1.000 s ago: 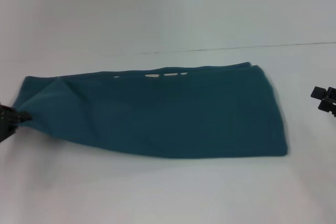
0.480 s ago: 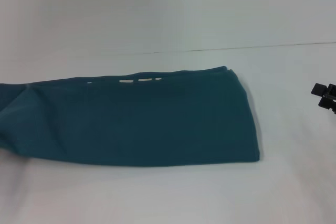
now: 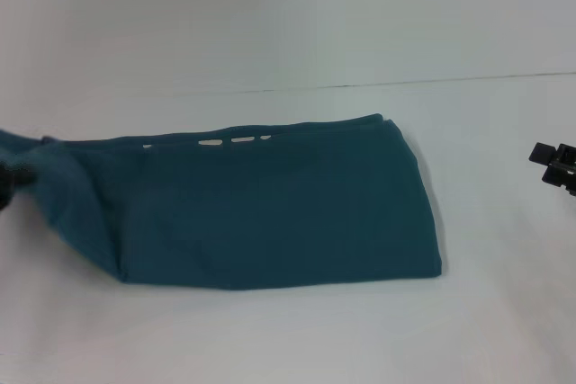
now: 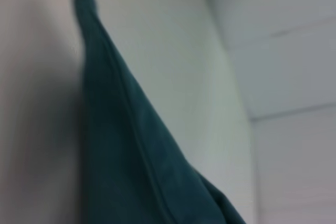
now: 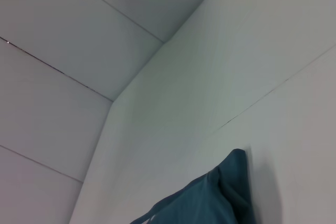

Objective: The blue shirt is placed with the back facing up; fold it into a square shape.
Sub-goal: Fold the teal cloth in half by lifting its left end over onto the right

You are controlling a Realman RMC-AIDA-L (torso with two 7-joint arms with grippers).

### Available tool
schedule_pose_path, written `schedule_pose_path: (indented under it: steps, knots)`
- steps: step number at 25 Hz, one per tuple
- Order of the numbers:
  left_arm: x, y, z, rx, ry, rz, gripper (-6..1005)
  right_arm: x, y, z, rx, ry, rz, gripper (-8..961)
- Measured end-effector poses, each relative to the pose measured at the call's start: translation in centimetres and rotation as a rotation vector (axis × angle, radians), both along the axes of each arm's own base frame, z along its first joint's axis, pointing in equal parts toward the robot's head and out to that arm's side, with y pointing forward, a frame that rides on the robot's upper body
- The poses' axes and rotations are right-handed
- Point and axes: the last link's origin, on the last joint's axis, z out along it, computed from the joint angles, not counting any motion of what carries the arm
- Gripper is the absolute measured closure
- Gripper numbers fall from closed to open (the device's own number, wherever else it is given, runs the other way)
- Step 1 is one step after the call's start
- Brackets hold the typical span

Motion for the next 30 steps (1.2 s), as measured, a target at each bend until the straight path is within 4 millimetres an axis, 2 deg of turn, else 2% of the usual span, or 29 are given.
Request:
schedule_pose_path:
  steps: [5, 11, 16, 17, 18, 19, 20, 21, 26, 30]
  knots:
    - [5.2, 2.9, -0.3, -0.04, -0.052, -0.167, 980, 0.0, 0.0, -0.1, 0.0, -0.003, 0.001, 245]
    - [11.7, 5.5, -2.4, -0.122, -0.06, -0.349, 979, 0.1, -0.1, -0.3, -0.004, -0.008, 0.007, 244]
    - [17.4, 6.6, -5.7, -0.207, -0.048, -0.493, 979, 0.2, -0.2, -0.7, -0.009, -0.009, 0.006, 244]
    - [19.2, 6.7, -7.7, -0.23, -0.035, -0.528, 980, 0.2, -0.2, -0.7, -0.009, -0.01, 0.005, 244]
    - [19.2, 6.7, -7.7, -0.23, -0.035, -0.528, 980, 0.2, -0.2, -0.8, -0.009, -0.01, 0.005, 244]
    - [19.9, 6.6, -8.8, -0.248, -0.027, -0.545, 980, 0.3, -0.2, -0.9, -0.01, -0.01, 0.005, 244]
    - [21.1, 6.6, -11.1, -0.288, 0.005, -0.566, 980, 0.3, -0.3, -0.9, -0.01, -0.011, 0.005, 244]
    - [21.1, 6.6, -11.1, -0.288, 0.005, -0.566, 980, 0.3, -0.3, -0.9, -0.011, -0.012, 0.005, 244]
    - [22.1, 6.4, -16.0, -0.35, 0.06, -0.566, 979, 0.3, -0.3, -0.9, -0.011, -0.013, 0.004, 244]
    - [22.5, 6.2, -17.8, -0.349, 0.052, -0.572, 980, 0.4, -0.3, -1.0, -0.014, -0.009, 0.001, 244]
